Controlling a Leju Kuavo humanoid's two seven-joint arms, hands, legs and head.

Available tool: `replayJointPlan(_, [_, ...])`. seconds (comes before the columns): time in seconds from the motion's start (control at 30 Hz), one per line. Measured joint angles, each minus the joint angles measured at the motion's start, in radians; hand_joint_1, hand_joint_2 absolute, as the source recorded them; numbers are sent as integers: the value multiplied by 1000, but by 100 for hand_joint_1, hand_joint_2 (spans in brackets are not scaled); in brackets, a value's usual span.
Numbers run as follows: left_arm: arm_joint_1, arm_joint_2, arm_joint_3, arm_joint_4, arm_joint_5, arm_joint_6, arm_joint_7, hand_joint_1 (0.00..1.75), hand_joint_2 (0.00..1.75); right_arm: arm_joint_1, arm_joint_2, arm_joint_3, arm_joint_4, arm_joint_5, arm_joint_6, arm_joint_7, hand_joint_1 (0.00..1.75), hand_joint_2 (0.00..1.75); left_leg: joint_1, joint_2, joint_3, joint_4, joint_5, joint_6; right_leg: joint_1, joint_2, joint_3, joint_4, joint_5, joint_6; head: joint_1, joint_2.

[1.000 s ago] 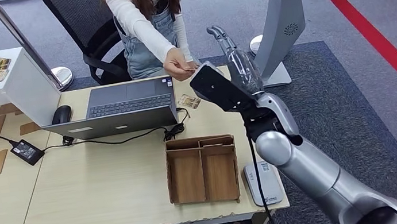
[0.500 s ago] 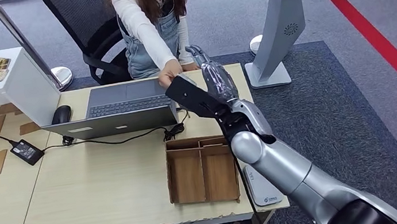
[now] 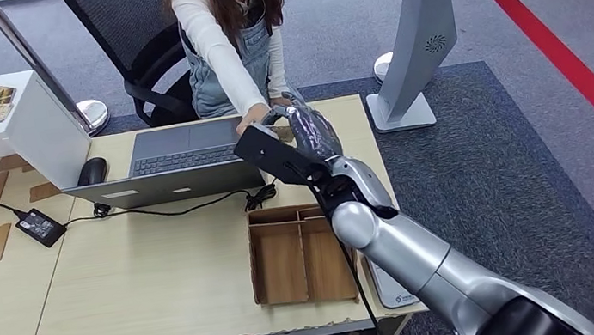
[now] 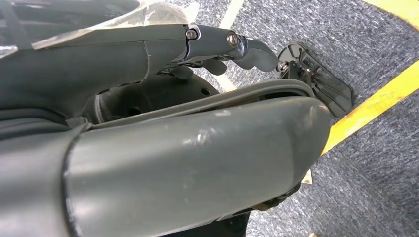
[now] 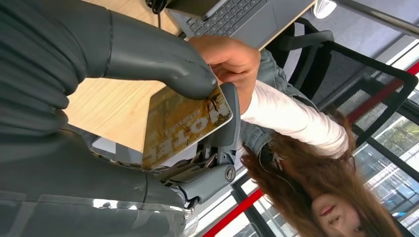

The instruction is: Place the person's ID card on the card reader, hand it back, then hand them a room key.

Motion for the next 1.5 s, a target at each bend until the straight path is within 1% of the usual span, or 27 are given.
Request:
replayJointPlan(0.47, [1, 0, 0, 0, 7, -1, -7, 0, 0, -11, 10, 3, 38, -5, -9, -25, 175, 175, 0, 0, 0, 0, 0, 0, 0, 0, 0, 0, 0, 0, 0, 0])
replayJointPlan(0.6, [2, 0, 0, 0, 17, -2, -17, 0, 0, -10, 3, 1, 7, -18, -24, -32, 175, 175, 0, 0, 1, 0, 0, 0, 0, 0, 0, 0, 0, 0, 0, 0])
replayJointPlan(0.7, [3, 0, 1, 0, 26, -1, -23, 0, 0, -8, -15, -4, -49, -3, -39, -21, 175, 175, -1, 0, 1, 0, 0, 0, 0, 0, 0, 0, 0, 0, 0, 0])
replayJointPlan(0.8, [4, 0, 1, 0, 37, 4, -25, 0, 0, 1, -54, -18, -137, 60, -56, 22, 175, 175, -2, 0, 2, 0, 0, 0, 0, 0, 0, 0, 0, 0, 0, 0])
replayJointPlan(0.9, [4, 0, 2, 0, 48, 10, -25, 0, 0, 23, -113, -44, -251, 135, -49, 82, 175, 175, -3, 0, 2, 0, 0, 0, 0, 1, 0, 0, 0, 0, 0, 0])
replayJointPlan(1.03, [5, 0, 5, 0, 61, 21, -24, 0, 0, 78, -205, -85, -402, 239, -5, 153, 175, 175, -4, 0, 2, 1, -1, 1, 0, 1, 0, -1, 0, 0, 0, 0])
replayJointPlan(1.17, [5, 0, 7, 0, 70, 22, -22, 0, 0, 146, -281, -124, -517, 286, 49, 205, 175, 175, -4, 1, 3, 1, -1, 1, 0, 2, 1, -1, 0, 0, 0, 0])
replayJointPlan(1.3, [4, 2, 9, 0, 74, 24, -10, 0, 0, 248, -340, -154, -571, 310, 79, 232, 175, 175, -4, 0, 2, 0, -1, 1, 0, 1, 1, -1, 0, 0, 0, 0])
replayJointPlan(1.5, [1, 3, 17, 0, 80, 42, 2, 0, 0, 412, -393, -181, -570, 421, 61, 284, 175, 175, -3, 0, 0, 0, -1, 1, 0, 1, 1, -1, 0, 0, 0, 0])
